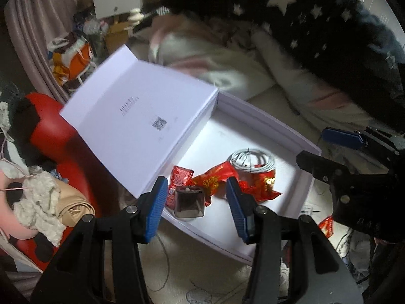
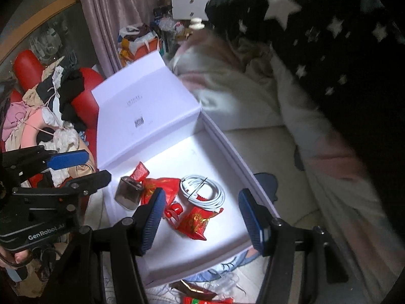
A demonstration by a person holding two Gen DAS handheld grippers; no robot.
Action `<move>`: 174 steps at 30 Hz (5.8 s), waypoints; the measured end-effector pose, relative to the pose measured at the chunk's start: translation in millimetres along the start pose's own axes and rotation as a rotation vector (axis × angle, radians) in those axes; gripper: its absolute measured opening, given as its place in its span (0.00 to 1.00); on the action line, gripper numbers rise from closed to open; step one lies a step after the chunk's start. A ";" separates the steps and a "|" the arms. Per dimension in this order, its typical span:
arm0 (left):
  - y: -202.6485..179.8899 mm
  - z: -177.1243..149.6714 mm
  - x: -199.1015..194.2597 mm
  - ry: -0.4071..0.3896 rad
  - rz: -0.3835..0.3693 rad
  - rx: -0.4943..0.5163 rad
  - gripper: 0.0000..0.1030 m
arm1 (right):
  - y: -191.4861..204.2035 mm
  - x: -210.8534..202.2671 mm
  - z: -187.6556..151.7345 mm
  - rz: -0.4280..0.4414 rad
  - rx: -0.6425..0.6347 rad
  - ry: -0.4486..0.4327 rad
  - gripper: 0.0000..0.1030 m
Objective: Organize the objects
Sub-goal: 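Lower and open both grippers to release the glass cup and cable in the box, then lift both grippers and move them toward the red-green packet beside the box, then lower both grippers and close them on opposite ends of the red-green packet, then carry the red-green packet with both grippers over the white box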
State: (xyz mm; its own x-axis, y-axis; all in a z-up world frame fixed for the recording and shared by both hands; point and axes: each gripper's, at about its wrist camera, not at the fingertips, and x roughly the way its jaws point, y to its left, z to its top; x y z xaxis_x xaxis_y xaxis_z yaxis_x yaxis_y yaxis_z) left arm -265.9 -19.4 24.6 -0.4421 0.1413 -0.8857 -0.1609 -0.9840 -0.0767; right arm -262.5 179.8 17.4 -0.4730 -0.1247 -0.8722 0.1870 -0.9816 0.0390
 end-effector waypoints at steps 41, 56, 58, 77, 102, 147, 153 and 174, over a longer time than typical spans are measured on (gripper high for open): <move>-53.7 -126.0 -122.0 -0.111 0.024 -0.018 0.61 | 28.1 -143.4 -126.0 0.013 0.006 -0.106 0.62; -77.7 -165.5 -79.3 -0.034 -0.040 -0.047 0.61 | 1.3 -105.7 -190.4 0.038 0.048 -0.020 0.62; -80.9 -167.3 -73.6 -0.033 -0.058 -0.055 0.61 | -1.4 -101.1 -196.3 0.041 0.049 -0.014 0.62; -110.6 -163.0 4.4 0.103 -0.185 -0.077 0.61 | -72.9 -33.5 -235.2 0.058 0.164 0.098 0.65; -154.1 -159.3 79.7 0.176 -0.241 0.014 0.61 | -107.3 25.3 -236.3 0.102 0.108 0.146 0.66; -141.2 -149.4 22.9 0.093 -0.314 -0.018 0.17 | -88.8 -20.6 -234.8 0.177 0.188 0.059 0.08; -137.2 -136.5 0.8 0.058 -0.306 0.001 0.17 | -78.5 -50.7 -220.4 0.171 0.149 0.009 0.08; -80.2 -103.4 -78.4 -0.124 -0.236 0.005 0.17 | -11.4 -96.7 -138.7 0.178 0.005 -0.121 0.08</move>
State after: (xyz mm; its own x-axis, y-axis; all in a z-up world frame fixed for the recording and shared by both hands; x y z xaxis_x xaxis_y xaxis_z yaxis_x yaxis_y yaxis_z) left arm -127.0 37.2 52.9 -0.4962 0.3798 -0.7807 -0.2770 -0.9215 -0.2722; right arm -99.5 223.2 33.6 -0.5325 -0.3121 -0.7868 0.2730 -0.9432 0.1894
